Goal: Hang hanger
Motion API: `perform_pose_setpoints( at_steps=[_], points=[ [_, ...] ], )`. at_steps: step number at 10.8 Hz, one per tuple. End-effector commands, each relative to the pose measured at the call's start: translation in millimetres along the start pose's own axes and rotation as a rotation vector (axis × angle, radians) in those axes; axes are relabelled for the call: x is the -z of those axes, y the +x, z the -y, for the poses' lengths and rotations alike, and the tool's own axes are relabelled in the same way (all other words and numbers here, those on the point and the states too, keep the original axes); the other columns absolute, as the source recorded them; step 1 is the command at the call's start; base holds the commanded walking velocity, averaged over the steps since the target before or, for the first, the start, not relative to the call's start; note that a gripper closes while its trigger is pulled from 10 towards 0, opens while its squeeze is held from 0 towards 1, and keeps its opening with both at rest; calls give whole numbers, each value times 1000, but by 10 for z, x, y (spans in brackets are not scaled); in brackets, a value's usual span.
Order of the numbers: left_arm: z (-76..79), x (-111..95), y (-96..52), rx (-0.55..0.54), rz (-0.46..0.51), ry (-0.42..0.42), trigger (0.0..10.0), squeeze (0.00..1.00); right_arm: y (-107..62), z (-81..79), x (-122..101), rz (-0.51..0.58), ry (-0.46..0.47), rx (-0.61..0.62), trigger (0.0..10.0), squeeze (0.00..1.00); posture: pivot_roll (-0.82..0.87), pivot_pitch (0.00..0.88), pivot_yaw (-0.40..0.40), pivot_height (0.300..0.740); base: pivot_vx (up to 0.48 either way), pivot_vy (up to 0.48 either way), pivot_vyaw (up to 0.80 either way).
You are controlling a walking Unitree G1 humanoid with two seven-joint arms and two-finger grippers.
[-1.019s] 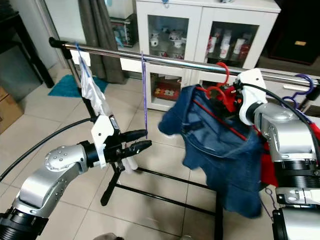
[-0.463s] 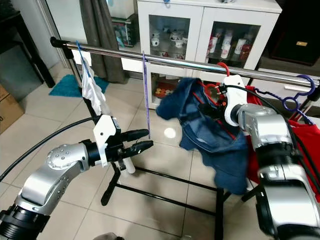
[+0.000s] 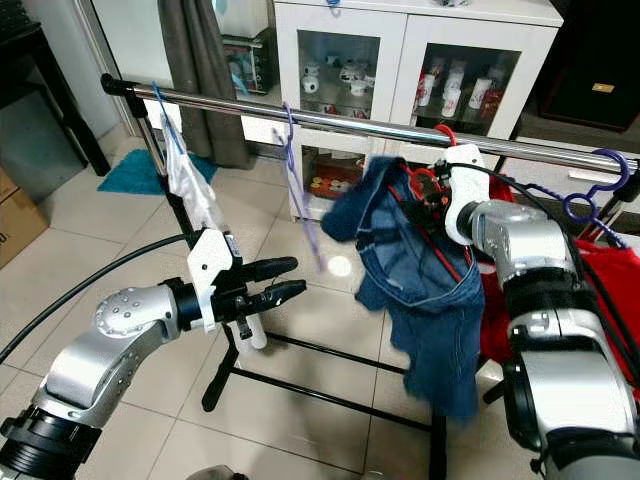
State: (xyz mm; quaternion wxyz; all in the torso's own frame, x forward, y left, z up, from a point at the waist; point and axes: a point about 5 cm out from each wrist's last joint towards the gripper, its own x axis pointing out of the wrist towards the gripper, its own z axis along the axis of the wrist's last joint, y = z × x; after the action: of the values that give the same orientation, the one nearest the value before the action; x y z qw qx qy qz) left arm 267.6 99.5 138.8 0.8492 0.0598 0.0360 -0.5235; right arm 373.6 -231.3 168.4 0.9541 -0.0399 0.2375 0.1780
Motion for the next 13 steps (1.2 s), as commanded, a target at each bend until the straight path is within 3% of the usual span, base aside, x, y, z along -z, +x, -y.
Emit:
perform_pose_setpoints(
  at_steps=[1, 13],
  points=[
    [-15, -45, 15, 9, 7, 30, 10000, 0, -13, 18, -37, 13, -4, -10, 0, 0, -90, 0, 31, 740, 0, 0, 0],
    [-37, -49, 46, 31, 0, 51, 10000, 0, -38, 46, 10, 12, 29, -39, 0, 0, -101, 0, 55, 740, 0, 0, 0]
  ],
)
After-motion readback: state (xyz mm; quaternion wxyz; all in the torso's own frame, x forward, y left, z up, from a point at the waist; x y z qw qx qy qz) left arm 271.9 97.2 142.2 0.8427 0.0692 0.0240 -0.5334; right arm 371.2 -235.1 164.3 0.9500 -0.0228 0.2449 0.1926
